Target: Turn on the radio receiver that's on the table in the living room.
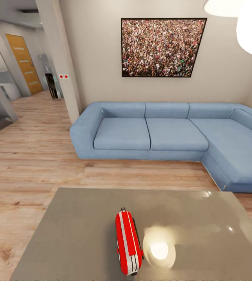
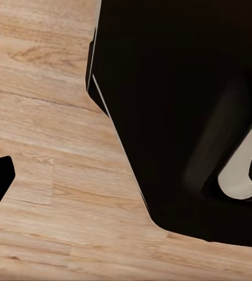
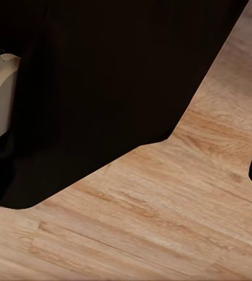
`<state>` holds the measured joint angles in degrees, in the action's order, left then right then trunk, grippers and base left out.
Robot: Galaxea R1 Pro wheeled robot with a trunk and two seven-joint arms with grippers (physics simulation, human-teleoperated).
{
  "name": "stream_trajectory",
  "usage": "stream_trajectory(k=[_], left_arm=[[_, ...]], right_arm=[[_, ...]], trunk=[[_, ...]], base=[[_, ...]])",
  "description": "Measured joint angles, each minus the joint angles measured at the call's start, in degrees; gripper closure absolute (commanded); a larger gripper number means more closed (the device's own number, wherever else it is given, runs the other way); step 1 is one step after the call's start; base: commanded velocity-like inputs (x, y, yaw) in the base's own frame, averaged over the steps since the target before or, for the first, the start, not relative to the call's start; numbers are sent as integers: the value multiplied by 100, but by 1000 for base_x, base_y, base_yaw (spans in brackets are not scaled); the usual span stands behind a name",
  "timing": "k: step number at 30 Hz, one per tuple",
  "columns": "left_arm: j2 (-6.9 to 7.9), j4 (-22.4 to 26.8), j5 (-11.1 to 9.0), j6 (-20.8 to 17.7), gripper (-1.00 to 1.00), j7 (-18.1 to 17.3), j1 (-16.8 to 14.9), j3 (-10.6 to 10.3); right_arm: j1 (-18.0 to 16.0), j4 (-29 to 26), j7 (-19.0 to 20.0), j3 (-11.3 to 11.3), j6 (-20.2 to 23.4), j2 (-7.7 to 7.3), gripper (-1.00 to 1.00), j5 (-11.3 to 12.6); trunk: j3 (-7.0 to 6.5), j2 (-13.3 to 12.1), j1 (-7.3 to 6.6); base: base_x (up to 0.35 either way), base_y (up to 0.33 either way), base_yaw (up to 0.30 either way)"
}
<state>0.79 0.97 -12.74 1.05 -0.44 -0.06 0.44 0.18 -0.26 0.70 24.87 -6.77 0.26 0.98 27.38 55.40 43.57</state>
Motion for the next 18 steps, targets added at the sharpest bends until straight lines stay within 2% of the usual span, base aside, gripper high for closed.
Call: stream_trajectory(k=[18], left_arm=[[0, 0, 0, 0, -100, 0, -2, 0]], right_arm=[[0, 0, 0, 0, 0, 0, -100, 0]], trunk=[[166, 0, 0]], base=[[0, 0, 0]])
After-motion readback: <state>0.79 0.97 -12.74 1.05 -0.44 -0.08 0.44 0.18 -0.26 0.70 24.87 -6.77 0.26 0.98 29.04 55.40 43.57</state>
